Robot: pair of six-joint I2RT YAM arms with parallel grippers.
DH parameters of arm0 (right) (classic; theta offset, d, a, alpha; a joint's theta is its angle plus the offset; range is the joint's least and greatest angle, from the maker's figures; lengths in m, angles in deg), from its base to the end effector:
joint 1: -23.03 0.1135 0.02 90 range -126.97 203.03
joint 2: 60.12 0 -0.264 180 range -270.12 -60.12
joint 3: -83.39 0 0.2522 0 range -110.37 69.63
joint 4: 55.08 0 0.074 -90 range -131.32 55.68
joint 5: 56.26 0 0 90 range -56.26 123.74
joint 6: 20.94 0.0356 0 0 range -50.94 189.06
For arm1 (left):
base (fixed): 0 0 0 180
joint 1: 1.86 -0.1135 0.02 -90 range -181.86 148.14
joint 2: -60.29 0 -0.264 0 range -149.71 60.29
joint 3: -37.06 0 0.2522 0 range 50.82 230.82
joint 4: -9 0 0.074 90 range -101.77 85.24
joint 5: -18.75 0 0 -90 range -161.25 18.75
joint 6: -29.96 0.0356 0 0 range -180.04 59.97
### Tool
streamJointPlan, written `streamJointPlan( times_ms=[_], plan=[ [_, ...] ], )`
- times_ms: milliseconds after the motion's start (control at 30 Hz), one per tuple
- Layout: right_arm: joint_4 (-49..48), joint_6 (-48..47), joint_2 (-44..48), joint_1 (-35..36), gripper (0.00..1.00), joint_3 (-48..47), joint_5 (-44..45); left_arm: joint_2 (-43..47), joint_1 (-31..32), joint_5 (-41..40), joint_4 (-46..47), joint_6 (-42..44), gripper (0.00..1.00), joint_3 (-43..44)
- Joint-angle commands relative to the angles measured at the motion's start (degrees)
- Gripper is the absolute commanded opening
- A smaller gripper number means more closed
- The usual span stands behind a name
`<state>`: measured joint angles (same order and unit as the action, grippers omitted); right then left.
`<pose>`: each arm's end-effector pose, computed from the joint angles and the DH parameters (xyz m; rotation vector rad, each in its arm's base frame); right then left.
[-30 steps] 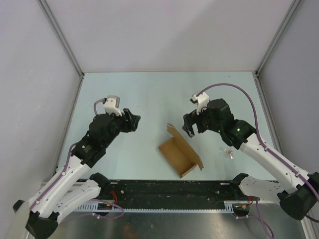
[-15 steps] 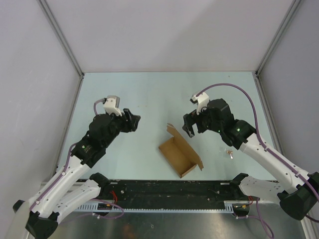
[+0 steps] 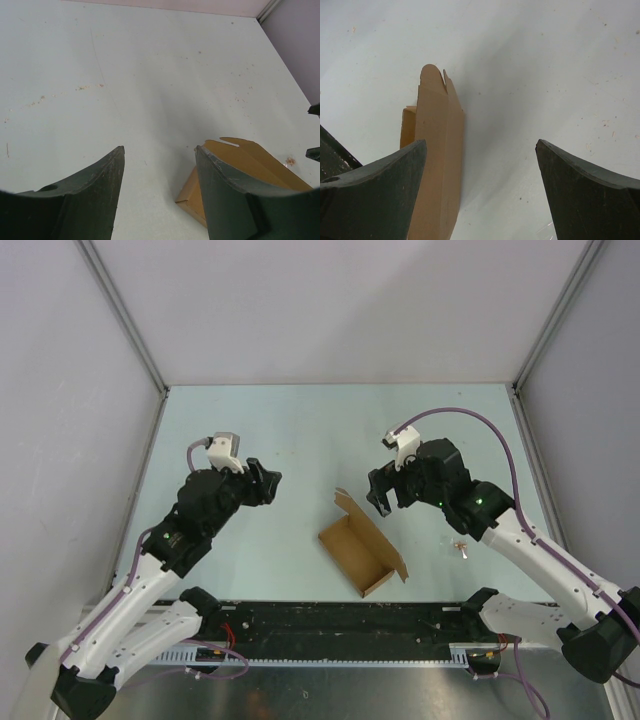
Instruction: Fold the paper box
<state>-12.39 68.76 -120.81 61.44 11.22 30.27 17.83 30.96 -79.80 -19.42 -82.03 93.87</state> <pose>0.1801 0.1456 0.3371 -0.7466 2.0147 0.4566 0.1503 -0.0907 0.3277 0.0669 1.8460 -0.5399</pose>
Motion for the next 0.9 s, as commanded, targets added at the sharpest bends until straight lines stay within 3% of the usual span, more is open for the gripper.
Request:
streamJointPlan(
  times_ms=[0,300,867],
  plan=[
    [-0.2,-0.9,1.4,0.1,0.96,-2.4,-0.1,0.7,-0.3,1.0,1.0,0.1,0.64,0.1],
    [0.1,-3.2,0.9,0.1,0.96,-2.5,-1.3,0.4,-0.3,0.6,1.0,0.2,0.65,-0.1],
    [1.2,-3.5,-1.0,0.7,0.95,-2.6,-15.9,1.5,-0.3,0.9,1.0,-0.1,0.65,-0.6]
  ],
)
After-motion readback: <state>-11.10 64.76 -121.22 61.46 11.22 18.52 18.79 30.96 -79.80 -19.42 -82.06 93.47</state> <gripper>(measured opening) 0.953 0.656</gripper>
